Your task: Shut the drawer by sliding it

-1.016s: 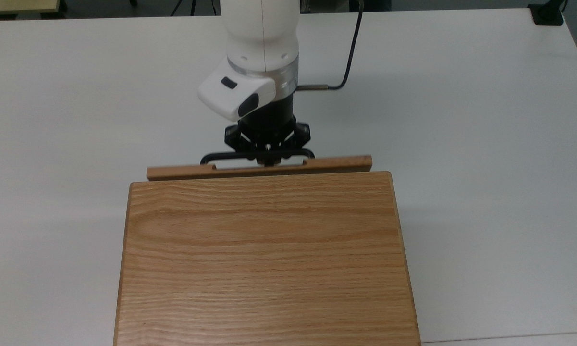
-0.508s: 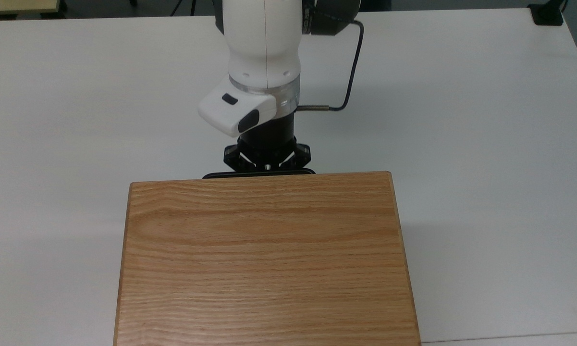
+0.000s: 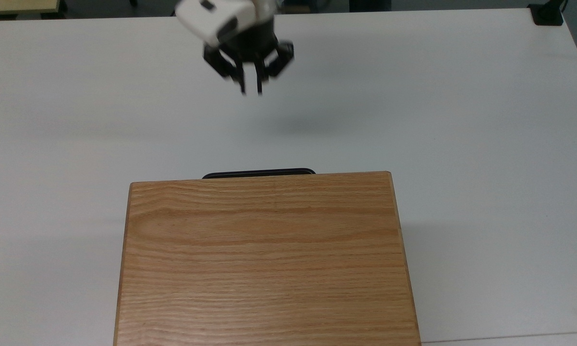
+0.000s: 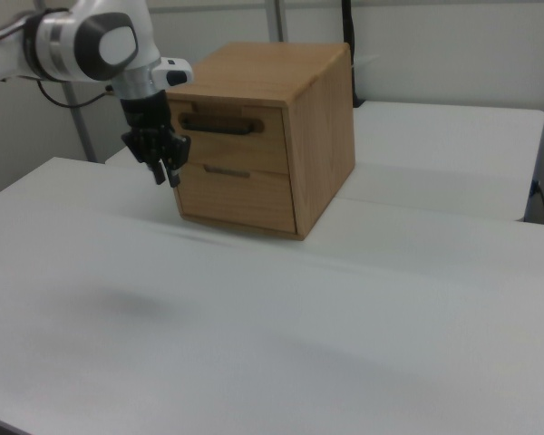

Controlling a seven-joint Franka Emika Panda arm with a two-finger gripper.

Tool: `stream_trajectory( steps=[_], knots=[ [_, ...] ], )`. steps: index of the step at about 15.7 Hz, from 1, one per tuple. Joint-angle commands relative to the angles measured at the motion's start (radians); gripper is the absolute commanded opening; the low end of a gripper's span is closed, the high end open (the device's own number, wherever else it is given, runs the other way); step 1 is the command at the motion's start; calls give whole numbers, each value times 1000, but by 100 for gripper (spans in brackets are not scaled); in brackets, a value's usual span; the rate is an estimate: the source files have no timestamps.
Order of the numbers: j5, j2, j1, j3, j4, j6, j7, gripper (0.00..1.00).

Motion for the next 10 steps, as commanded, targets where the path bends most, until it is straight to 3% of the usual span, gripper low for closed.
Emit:
stream_trajectory(
  steps=[1,10],
  knots=[
    [20,-120,-23,-14,-107,-46,-19,100],
    [6,-126,-32,-21,-99,-46,87,100]
  ],
)
